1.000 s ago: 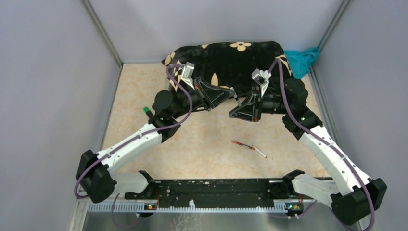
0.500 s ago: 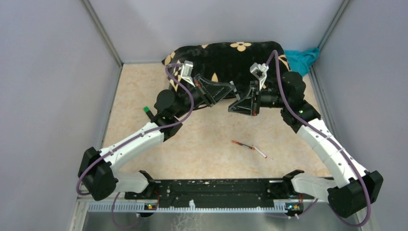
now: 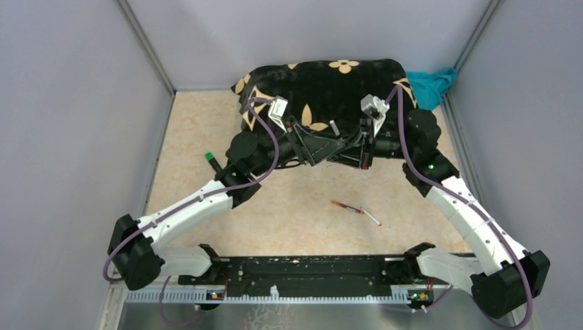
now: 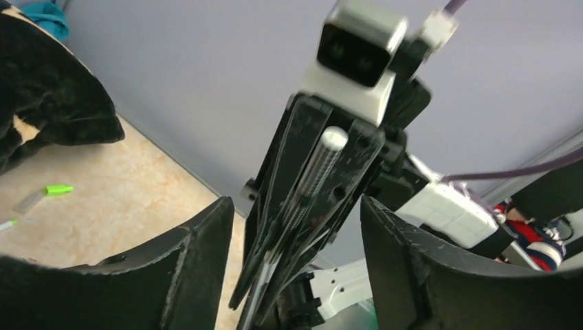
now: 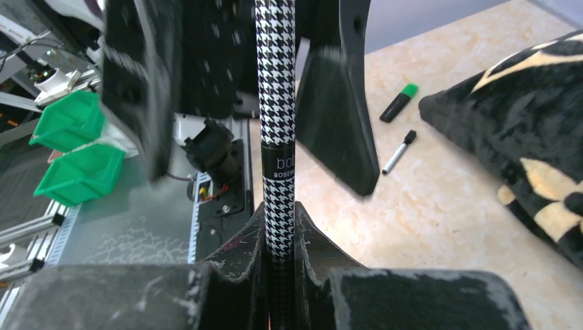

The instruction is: Insert the pens into the pen caps

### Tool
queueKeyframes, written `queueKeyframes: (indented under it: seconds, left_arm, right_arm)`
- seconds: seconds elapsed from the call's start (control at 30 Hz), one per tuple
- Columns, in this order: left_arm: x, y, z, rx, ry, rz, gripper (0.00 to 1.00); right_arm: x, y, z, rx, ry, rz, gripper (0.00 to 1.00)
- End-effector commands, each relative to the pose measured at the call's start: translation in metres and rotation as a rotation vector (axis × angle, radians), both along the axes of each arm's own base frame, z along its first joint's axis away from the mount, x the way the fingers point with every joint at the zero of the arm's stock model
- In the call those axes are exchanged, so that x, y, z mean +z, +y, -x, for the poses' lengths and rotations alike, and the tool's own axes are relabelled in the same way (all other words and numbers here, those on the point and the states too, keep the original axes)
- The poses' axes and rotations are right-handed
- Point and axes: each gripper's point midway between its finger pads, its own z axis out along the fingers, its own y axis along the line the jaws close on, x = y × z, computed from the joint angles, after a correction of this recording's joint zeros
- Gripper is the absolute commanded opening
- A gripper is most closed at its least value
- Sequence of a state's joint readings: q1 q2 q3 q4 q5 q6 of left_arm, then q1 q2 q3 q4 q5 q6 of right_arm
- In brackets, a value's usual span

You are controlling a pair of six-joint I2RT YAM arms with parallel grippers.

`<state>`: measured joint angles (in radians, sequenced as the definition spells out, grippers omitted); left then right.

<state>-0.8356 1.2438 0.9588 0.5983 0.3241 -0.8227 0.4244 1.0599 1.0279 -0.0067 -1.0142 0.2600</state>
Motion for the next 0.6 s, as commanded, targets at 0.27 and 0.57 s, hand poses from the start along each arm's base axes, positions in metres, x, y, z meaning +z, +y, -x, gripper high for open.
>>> queueKeyframes:
  seconds: [0.27,0.57]
  left_arm:
    - [0.000,0.051,0.013,0.160,-0.063,0.032,0.98]
    - [-0.033,0.049,0.006,0.164,0.055,0.049,0.99]
  right_arm:
    - [-0.031,-0.020,0.026,0.049,-0.058,-0.016,0.00]
    - [-0.050,-0.027,0.026,0.034,-0.033,-0.008,0.00]
